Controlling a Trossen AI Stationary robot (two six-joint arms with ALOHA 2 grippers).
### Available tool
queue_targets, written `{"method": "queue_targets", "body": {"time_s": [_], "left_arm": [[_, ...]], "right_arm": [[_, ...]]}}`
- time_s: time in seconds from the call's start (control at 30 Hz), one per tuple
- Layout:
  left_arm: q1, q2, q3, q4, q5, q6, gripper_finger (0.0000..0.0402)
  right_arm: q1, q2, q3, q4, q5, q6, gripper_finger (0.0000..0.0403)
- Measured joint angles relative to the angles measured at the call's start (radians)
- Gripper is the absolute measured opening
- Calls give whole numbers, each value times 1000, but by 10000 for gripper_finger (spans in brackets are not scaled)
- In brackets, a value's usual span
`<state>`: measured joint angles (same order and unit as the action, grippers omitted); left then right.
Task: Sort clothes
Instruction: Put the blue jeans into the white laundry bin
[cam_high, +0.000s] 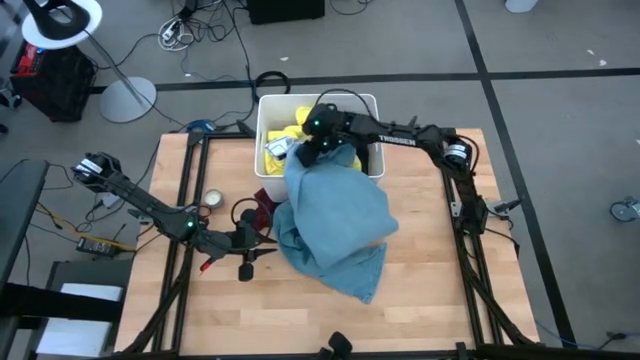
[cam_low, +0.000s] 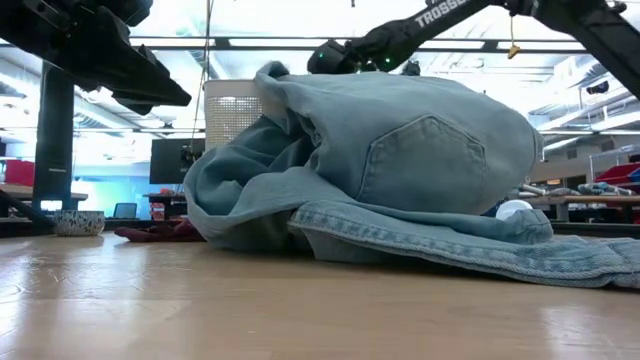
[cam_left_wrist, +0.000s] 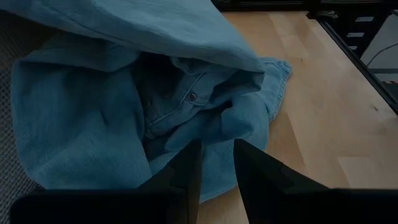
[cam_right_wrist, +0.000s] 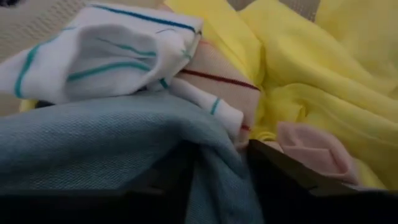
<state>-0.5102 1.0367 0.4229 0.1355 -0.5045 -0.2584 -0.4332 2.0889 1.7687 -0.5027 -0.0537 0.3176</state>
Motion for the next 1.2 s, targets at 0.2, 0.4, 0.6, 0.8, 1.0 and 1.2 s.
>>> {"method": "queue_targets", "body": {"time_s": [0.2,0.4,0.6,0.8,1.0,1.2], "left_arm": [[0,0,0,0,0,0,99],[0,0,0,1,0,-2,99],[0,0,0,1,0,-3,99],[0,0,0,1,0,-3,99],[0,0,0,1,5,-7,99],[0,0,0,1,10,-8,99]], "right_arm": [[-3,-123,-4,-24,-7,-5,210],[-1,-269,-4,-60,32,-46,218],[23,-415,-3,-198,129,-76,215],[125,-530,-3,-418,228,-68,212],[310,-598,-13,-611,397,14,208],[482,-703,-166,-714,537,198,207]]}}
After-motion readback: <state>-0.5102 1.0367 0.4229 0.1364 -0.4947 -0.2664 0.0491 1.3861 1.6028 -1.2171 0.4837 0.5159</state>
